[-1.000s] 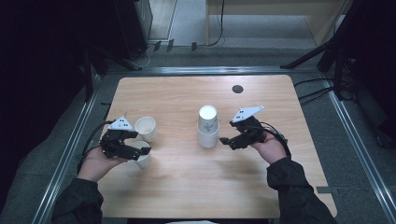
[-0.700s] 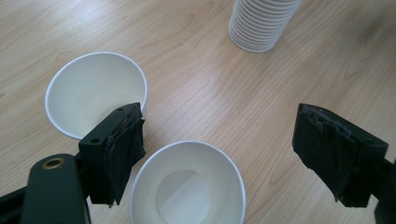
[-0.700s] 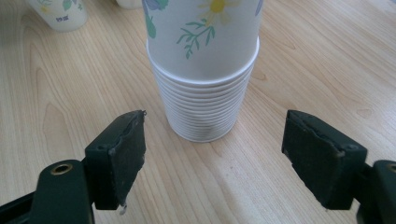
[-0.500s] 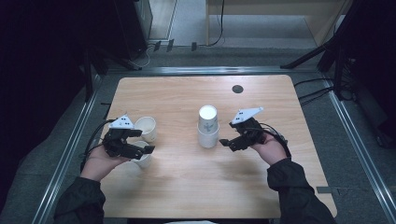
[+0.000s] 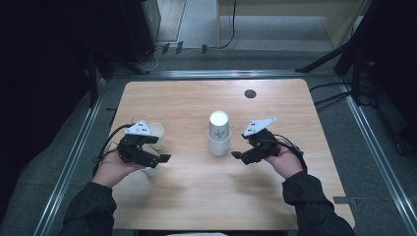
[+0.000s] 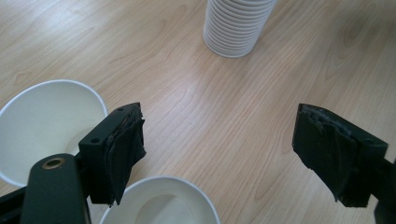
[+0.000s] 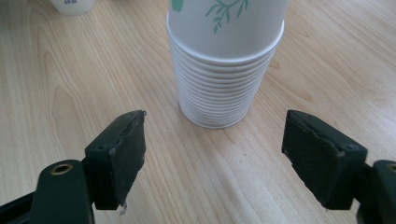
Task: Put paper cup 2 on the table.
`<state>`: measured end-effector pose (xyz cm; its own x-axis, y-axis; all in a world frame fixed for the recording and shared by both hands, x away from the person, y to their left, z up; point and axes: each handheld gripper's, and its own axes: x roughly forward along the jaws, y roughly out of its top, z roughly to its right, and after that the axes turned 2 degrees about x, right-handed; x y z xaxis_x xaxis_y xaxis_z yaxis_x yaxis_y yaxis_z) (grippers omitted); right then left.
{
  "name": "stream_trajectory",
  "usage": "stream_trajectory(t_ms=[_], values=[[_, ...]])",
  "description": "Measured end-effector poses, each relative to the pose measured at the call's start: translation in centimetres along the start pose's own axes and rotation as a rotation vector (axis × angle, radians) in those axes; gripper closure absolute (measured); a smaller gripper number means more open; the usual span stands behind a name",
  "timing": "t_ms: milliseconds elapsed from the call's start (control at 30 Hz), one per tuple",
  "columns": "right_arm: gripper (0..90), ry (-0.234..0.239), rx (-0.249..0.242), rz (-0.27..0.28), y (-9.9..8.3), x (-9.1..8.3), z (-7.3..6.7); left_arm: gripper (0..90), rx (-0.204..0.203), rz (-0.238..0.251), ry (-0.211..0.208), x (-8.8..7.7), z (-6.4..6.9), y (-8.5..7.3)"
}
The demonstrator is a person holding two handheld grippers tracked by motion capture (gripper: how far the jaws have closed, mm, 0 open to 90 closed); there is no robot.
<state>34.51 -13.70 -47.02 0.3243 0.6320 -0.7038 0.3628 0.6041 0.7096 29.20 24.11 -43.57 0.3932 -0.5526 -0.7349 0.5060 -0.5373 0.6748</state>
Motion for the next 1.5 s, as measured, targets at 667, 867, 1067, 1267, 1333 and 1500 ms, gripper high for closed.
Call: stream_trajectory(t_ms=[667, 867, 1067, 1267, 1333, 1500], values=[[21.8, -0.038, 0.028, -0.014, -2.1, -1.5, -0.6, 16.7, 0.092, -0.029, -0.072, 3.0, 0.8, 2.5], [21.7, -0.054, 0.043, -0.017, -2.8, -2.1, -0.7, 16.8, 0.118, -0.035, -0.087, 3.7, 1.0, 3.2], [21.8, -0.069, 0.058, -0.021, -3.3, -2.7, -0.8, 16.7, 0.134, -0.033, -0.098, 4.3, 1.1, 3.7], [21.8, -0.083, 0.071, -0.021, -3.8, -3.1, -0.8, 16.7, 0.15, -0.031, -0.103, 4.8, 1.3, 4.2], [21.7, -0.083, 0.068, -0.019, -4.0, -3.2, -0.8, 16.7, 0.149, -0.024, -0.098, 5.0, 1.5, 4.3], [21.7, -0.09, 0.07, -0.022, -4.1, -3.4, -0.8, 16.7, 0.139, -0.006, -0.115, 5.5, 2.4, 5.0]])
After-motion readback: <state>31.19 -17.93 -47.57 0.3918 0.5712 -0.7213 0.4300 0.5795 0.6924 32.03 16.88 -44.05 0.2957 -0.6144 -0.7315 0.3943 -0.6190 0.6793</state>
